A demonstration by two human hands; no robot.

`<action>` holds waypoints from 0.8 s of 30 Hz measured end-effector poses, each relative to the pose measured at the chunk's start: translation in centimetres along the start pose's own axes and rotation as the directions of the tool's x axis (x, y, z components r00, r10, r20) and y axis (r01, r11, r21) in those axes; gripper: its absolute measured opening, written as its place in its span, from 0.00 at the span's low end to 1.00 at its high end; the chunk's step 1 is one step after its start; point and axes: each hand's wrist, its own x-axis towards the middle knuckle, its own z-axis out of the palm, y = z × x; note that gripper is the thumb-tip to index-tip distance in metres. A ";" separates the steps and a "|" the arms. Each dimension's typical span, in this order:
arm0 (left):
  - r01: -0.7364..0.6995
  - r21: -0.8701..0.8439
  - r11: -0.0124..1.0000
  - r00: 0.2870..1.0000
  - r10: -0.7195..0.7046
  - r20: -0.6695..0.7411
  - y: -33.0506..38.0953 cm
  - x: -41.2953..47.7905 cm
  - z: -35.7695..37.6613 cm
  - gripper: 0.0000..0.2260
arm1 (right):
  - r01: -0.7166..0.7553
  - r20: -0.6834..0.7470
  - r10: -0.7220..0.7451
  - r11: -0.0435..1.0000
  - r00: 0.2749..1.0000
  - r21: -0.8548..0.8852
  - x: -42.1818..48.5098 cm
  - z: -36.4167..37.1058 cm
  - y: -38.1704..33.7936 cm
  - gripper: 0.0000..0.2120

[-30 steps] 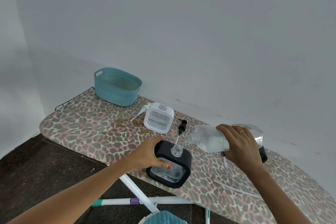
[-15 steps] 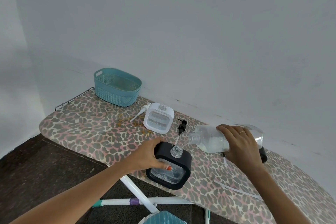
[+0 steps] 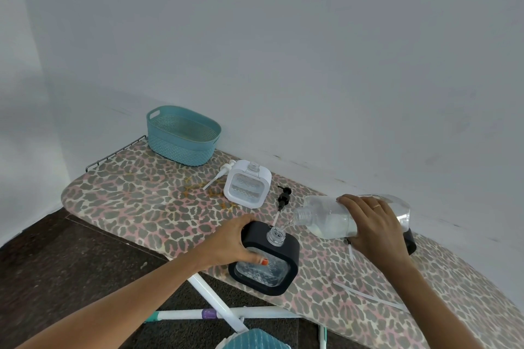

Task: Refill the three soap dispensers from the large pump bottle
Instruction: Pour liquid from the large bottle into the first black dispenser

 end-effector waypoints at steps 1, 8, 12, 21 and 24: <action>0.000 -0.006 1.000 1.000 0.000 0.000 0.0 0.0 0.0 0.25 | -0.001 0.002 0.001 1.000 1.000 0.000 0.0 0.0 0.0 0.41; 0.004 0.012 1.000 1.000 -0.004 0.004 0.3 -0.1 0.0 0.24 | -0.004 0.007 0.004 1.000 1.000 0.004 0.0 0.0 -0.1 0.41; 0.012 0.022 1.000 1.000 -0.012 0.005 0.4 -0.2 0.0 0.25 | -0.007 0.007 0.007 1.000 1.000 0.002 -0.1 -0.1 -0.1 0.41; -0.018 0.013 1.000 1.000 0.018 0.002 1.1 -0.3 0.3 0.22 | -0.006 0.016 0.006 1.000 1.000 0.012 0.0 -0.3 0.0 0.43; -0.019 0.021 1.000 1.000 0.019 -0.003 1.1 -0.3 0.3 0.22 | -0.005 0.018 0.005 1.000 1.000 0.009 0.0 -0.3 0.0 0.43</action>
